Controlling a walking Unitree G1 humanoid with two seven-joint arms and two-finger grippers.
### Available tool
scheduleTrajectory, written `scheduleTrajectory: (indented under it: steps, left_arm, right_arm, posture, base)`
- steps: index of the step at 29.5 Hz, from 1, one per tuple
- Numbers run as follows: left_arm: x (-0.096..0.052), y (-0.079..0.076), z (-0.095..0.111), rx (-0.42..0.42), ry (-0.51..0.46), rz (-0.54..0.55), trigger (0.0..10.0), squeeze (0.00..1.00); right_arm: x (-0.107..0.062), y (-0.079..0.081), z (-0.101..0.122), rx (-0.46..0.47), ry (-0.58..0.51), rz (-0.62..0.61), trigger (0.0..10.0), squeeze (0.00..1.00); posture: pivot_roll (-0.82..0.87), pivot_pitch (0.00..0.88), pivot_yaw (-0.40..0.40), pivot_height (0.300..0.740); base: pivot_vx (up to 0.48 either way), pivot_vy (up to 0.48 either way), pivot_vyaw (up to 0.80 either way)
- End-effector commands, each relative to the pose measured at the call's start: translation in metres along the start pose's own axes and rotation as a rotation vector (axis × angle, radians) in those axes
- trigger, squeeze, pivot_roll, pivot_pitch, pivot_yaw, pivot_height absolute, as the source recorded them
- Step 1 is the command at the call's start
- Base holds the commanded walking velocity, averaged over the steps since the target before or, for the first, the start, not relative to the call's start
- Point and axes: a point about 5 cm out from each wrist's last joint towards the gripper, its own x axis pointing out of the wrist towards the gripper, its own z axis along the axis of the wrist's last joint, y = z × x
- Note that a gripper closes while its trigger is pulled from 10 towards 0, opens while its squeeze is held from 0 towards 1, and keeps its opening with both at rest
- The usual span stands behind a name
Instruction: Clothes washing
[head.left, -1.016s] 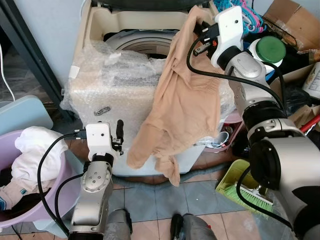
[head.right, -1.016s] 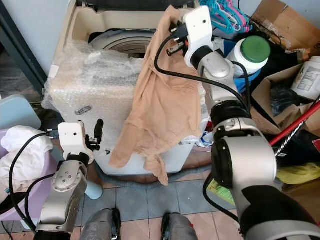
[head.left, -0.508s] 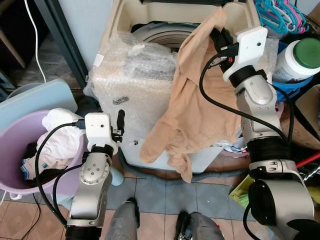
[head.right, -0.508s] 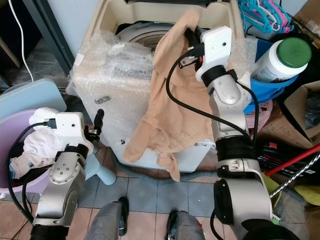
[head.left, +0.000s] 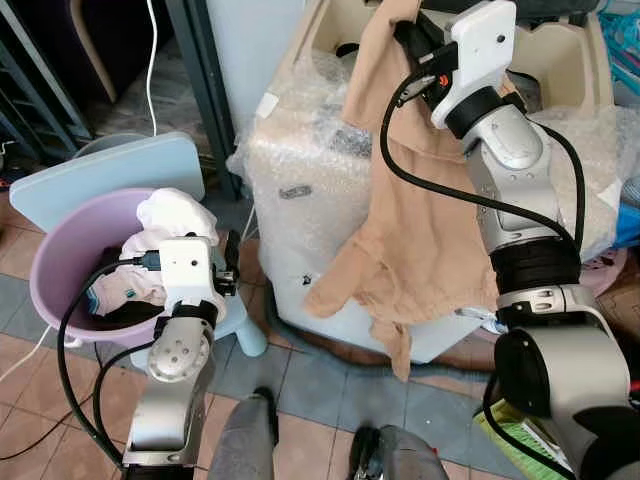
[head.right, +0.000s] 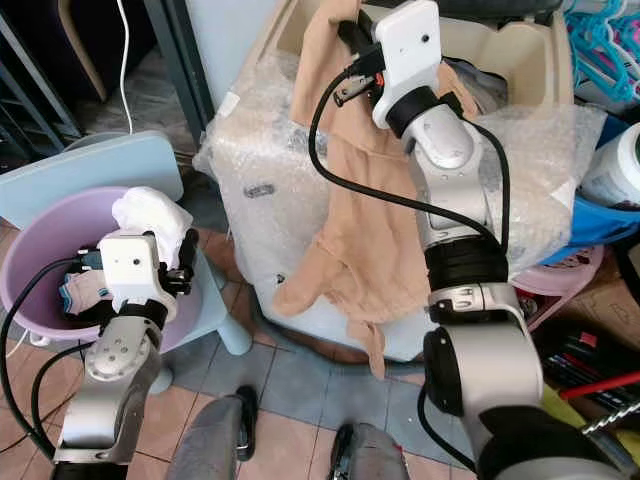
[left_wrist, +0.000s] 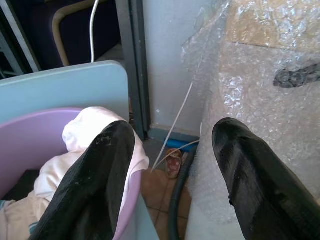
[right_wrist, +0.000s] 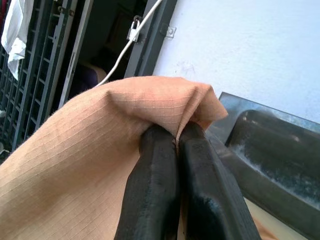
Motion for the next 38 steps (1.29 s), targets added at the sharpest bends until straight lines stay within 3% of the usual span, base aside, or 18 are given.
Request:
scheduleTrajectory:
  steps: [1, 7, 10, 14, 18, 20, 24, 27, 30, 31, 32, 33, 35, 38]
  left_arm:
    - [-0.004, 0.003, -0.006, -0.006, 0.032, 0.011, 10.0, 0.00]
    - [-0.005, 0.002, -0.011, -0.006, 0.054, 0.014, 10.0, 0.00]
    - [-0.004, 0.001, -0.011, -0.006, 0.058, 0.004, 10.0, 0.00]
    - [-0.004, 0.000, -0.012, -0.010, 0.064, 0.007, 10.0, 0.00]
    - [-0.004, -0.001, -0.012, -0.016, 0.069, 0.009, 10.0, 0.00]
    - [-0.004, -0.001, -0.013, -0.013, 0.073, 0.018, 10.0, 0.00]
    - [-0.005, -0.001, -0.013, -0.015, 0.073, 0.026, 10.0, 0.00]
    - [-0.005, -0.001, -0.013, -0.017, 0.074, 0.028, 10.0, 0.00]
    - [-0.005, -0.003, -0.013, -0.020, 0.077, 0.023, 10.0, 0.00]
    - [-0.005, -0.003, -0.013, -0.020, 0.077, 0.022, 10.0, 0.00]
    - [-0.005, -0.003, -0.013, -0.020, 0.078, 0.021, 10.0, 0.00]
    - [-0.005, -0.003, -0.013, -0.020, 0.078, 0.021, 10.0, 0.00]
    - [-0.004, -0.004, -0.014, -0.021, 0.081, 0.015, 10.0, 0.00]
    - [-0.002, -0.005, -0.014, -0.021, 0.083, 0.002, 10.0, 0.00]
  right_arm:
    - [0.006, -0.007, 0.011, -0.030, -0.037, 0.007, 10.0, 0.00]
    - [0.018, -0.016, 0.015, -0.072, -0.010, 0.001, 10.0, 0.00]
    - [0.026, -0.035, 0.009, -0.084, 0.132, -0.083, 10.0, 0.00]
    - [0.027, -0.076, 0.023, -0.084, 0.220, -0.327, 10.0, 0.00]
    - [0.015, -0.113, 0.036, -0.106, 0.283, -0.575, 10.0, 0.00]
    - [0.005, -0.139, 0.056, -0.090, 0.243, -0.695, 10.0, 0.00]
    - [0.005, -0.140, 0.059, -0.117, 0.242, -0.654, 10.0, 0.00]
    - [0.002, -0.125, 0.028, -0.045, 0.343, -0.536, 10.0, 0.00]
    - [-0.006, -0.089, -0.021, 0.032, 0.487, -0.281, 10.0, 0.00]
    - [-0.009, -0.080, -0.031, 0.046, 0.513, -0.209, 10.0, 0.47]
    - [-0.012, -0.069, -0.041, 0.044, 0.537, -0.110, 10.0, 1.00]
    - [-0.012, -0.069, -0.041, 0.044, 0.537, -0.110, 10.0, 1.00]
    - [-0.022, -0.049, -0.056, -0.036, 0.568, 0.124, 10.0, 1.00]
    - [-0.028, -0.046, -0.064, -0.130, 0.583, 0.129, 10.0, 1.00]
  posture:
    - [0.06, 0.160, -0.003, 0.740]
    - [0.06, 0.155, -0.003, 0.740]
    - [0.06, 0.156, -0.002, 0.740]
    - [0.06, 0.156, -0.003, 0.740]
    - [0.07, 0.156, -0.011, 0.740]
    - [0.07, 0.154, -0.018, 0.740]
    - [0.07, 0.153, -0.023, 0.740]
    - [0.07, 0.154, -0.027, 0.740]
    - [0.07, 0.155, -0.027, 0.740]
    - [0.07, 0.154, -0.026, 0.740]
    - [0.07, 0.154, -0.023, 0.740]
    - [0.07, 0.154, -0.023, 0.740]
    - [0.06, 0.153, -0.019, 0.740]
    - [0.05, 0.151, -0.011, 0.740]
  base:
    - [0.304, 0.000, 0.61]
    - [0.319, 0.000, 0.37]
    - [0.339, 0.000, 0.00]
    - [0.235, 0.000, 0.00]
    - [0.000, 0.000, 0.00]
    - [0.000, 0.000, 0.00]
    - [0.000, 0.000, 0.00]
    - [0.000, 0.000, 0.00]
    - [0.000, 0.000, 0.00]
    - [0.000, 0.000, 0.00]
    - [0.000, 0.000, 0.00]
    - [0.000, 0.000, 0.00]
    - [0.000, 0.000, 0.00]
    - [0.000, 0.000, 0.00]
